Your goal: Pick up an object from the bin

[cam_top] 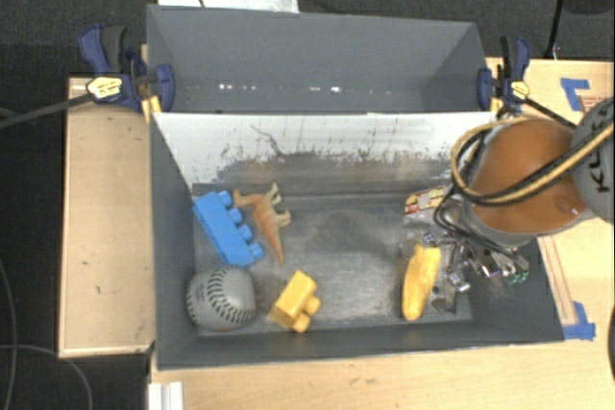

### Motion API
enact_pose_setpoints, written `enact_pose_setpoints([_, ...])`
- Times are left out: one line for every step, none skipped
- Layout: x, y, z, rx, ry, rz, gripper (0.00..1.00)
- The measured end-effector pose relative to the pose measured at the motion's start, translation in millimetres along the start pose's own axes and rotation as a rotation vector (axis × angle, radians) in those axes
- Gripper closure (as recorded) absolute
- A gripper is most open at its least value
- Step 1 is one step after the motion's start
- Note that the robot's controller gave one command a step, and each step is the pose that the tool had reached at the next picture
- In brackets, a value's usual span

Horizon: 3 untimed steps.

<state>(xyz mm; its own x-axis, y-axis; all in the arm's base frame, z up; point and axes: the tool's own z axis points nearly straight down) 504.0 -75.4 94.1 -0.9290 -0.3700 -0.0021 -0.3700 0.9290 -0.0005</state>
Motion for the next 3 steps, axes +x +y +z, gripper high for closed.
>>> enact_pose_setpoints([2.8,17.0,21.0,0.002,-0.002,0.261,1.0])
enact_pose_setpoints([2.9,16.9,21.0,0.002,-0.002,0.262,1.0])
enact_pose_setpoints([13.3,16.2,-3.0,-0.001,0.001,0.266,1.0])
